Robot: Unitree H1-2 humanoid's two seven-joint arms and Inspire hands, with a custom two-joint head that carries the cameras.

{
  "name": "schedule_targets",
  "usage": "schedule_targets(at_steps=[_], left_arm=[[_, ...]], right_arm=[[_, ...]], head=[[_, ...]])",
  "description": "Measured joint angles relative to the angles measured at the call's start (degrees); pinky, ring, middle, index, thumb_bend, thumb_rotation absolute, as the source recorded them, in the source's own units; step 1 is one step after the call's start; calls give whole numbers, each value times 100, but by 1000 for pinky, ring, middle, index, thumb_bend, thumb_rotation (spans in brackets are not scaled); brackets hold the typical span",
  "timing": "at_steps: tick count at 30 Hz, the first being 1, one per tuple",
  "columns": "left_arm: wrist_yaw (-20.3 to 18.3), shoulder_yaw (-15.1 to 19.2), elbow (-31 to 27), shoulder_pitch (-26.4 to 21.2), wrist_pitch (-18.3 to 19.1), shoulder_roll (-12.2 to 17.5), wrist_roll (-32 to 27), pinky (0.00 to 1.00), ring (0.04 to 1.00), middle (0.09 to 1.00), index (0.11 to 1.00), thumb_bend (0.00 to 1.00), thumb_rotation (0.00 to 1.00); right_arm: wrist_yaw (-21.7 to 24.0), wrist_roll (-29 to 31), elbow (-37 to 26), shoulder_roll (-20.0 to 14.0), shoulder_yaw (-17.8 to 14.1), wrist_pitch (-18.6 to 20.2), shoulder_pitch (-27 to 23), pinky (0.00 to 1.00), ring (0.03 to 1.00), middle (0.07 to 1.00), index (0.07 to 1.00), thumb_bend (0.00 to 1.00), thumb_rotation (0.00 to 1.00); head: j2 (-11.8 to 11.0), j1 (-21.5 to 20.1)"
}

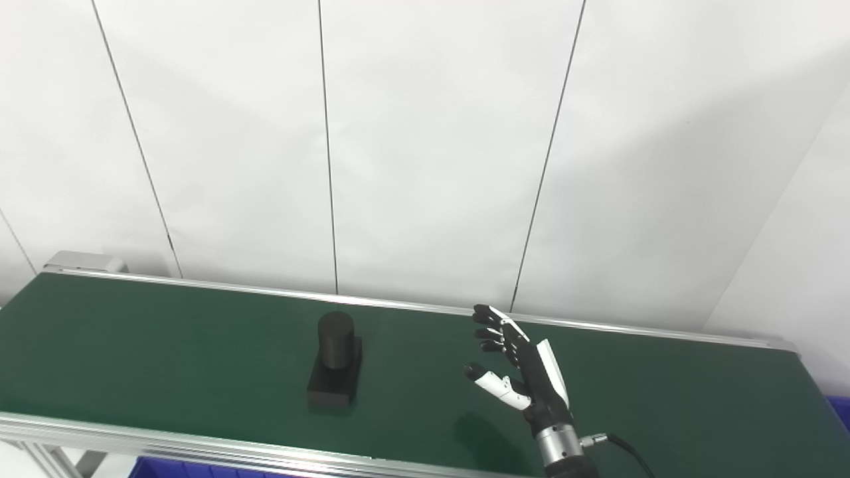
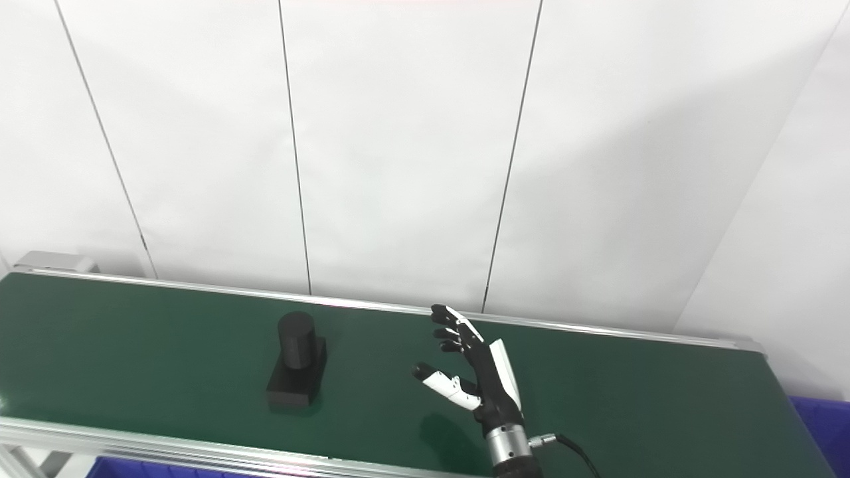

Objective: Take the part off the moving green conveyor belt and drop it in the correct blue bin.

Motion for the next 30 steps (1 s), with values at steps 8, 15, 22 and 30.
schedule_targets(at_steps=[8, 15, 22, 30], left_arm=[[1, -46, 0, 22, 0, 8, -8, 733, 813, 821, 793, 511, 891], [36, -63, -22, 22, 0, 11, 3, 734, 813, 821, 790, 507, 886], [88, -123, -83, 27, 0, 28, 13, 734, 813, 821, 797, 530, 909], [106, -129, -168, 30, 0, 43, 1, 742, 819, 829, 806, 555, 914]], right_arm=[[-77, -9, 0, -75, 134, 0, 0, 703, 767, 838, 852, 864, 680], [-155, -21, 5, -74, 231, 0, 0, 712, 775, 838, 851, 870, 652], [-180, -92, 241, -76, 349, 0, -20, 680, 766, 857, 845, 843, 527], [-170, -106, 832, -13, 359, 0, -258, 677, 763, 856, 848, 860, 477]], head=[[35, 97], [79, 88], [184, -26], [220, -88]])
